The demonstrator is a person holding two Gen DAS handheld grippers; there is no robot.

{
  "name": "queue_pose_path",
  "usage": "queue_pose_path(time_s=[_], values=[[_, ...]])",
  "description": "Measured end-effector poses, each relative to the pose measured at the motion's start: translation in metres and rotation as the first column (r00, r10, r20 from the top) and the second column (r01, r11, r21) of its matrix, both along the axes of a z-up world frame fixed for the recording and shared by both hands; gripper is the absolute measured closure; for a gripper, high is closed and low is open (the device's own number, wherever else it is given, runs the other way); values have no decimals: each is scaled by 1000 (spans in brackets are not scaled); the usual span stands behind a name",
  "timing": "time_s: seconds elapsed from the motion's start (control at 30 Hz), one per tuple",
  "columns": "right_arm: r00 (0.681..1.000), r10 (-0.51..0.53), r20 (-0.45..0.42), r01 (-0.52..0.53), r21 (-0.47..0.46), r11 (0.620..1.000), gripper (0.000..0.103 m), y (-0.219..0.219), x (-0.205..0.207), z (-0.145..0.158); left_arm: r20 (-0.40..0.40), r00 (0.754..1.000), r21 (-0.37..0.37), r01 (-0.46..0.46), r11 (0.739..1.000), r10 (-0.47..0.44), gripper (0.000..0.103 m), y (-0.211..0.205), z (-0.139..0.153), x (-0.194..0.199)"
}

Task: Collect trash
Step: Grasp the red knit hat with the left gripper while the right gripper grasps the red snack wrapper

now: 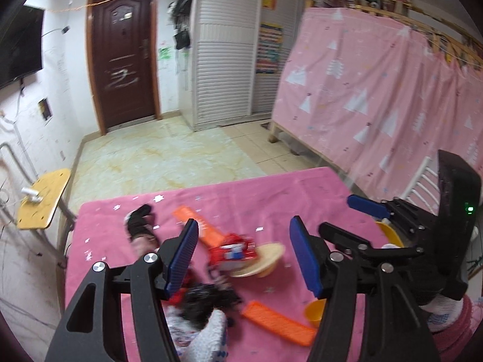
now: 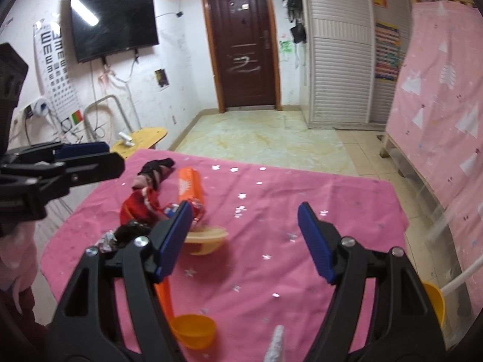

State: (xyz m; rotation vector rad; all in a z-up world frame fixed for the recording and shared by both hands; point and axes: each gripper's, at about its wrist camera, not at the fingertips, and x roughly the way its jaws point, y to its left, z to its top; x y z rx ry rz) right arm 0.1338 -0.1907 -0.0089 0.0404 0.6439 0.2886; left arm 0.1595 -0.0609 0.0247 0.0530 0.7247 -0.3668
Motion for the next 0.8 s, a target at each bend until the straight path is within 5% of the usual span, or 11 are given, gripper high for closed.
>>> queue_pose_path(time_s=[0.27, 0.8], values=[[996, 73, -45, -74, -11, 997, 33, 40, 21, -8, -56, 994, -16, -95, 995, 94, 48, 54, -23, 21], [977, 160, -140, -167, -37, 985, 33, 85, 49, -34, -218, 964, -7, -157, 988, 152, 48, 85, -93, 52]])
